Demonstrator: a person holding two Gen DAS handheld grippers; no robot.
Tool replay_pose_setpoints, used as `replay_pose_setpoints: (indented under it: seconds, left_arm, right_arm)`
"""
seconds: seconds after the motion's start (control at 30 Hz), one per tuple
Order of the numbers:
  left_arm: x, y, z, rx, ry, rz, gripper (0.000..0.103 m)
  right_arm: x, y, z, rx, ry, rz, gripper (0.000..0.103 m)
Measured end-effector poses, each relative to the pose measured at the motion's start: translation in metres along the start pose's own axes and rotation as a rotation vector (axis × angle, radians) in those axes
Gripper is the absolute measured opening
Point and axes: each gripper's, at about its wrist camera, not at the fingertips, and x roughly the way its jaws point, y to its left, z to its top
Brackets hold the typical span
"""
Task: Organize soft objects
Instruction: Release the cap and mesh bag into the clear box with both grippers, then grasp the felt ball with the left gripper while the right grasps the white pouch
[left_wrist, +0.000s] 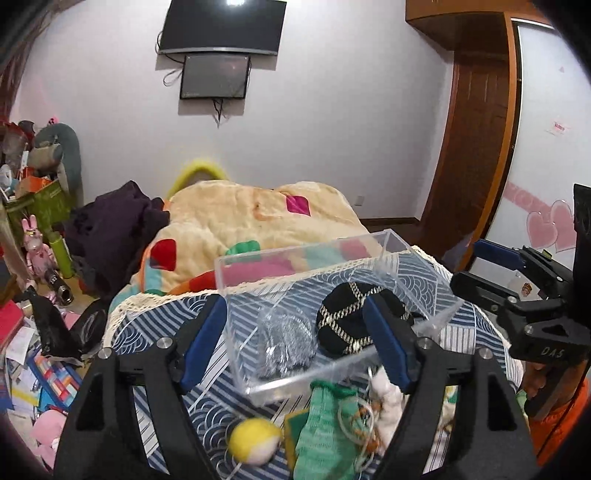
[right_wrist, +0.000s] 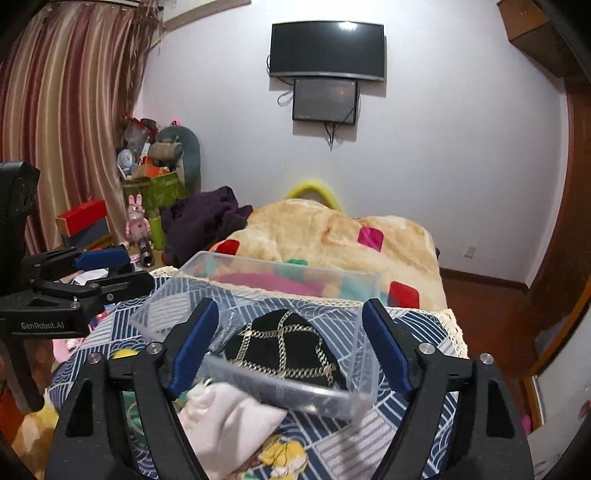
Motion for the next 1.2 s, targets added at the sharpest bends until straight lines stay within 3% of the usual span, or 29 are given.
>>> replay_pose_setpoints:
  seconds: [0.37, 0.7, 0.8, 1.0, 1.07, 1.2]
  left_arm:
    - [-0.02, 0.011, -0.059, 0.034, 0.002, 0.072, 0.076]
    - [0.0, 0.041, -0.102, -0.073, 0.074, 0.088, 0.076]
    - [0.008, 0.042, -0.107, -0.079, 0.093, 0.078, 0.067]
    - [0.019, 0.044, -0.114, -0.099, 0.121, 0.039, 0.054]
    - [0.02, 0.044, -0.114, -0.113, 0.122, 0.021, 0.052]
    - [0.021, 0.041, -0.114, -0.114, 0.124, -0.011, 0.039]
  right_arm:
    - [-0.002, 0.022, -0.042, -0.017, 0.039, 0.028, 0.079]
    - [0.027, 0.029, -0.075, 0.021, 0.151, 0.065, 0.079]
    - [0.032, 0.03, -0.079, 0.027, 0.168, 0.082, 0.079]
    - [0.036, 0.03, -0.084, 0.044, 0.173, 0.109, 0.052]
    - [0.037, 0.03, -0.086, 0.052, 0.178, 0.12, 0.035]
    - [0.03, 0.029, -0.087, 0.066, 0.168, 0.135, 0.016]
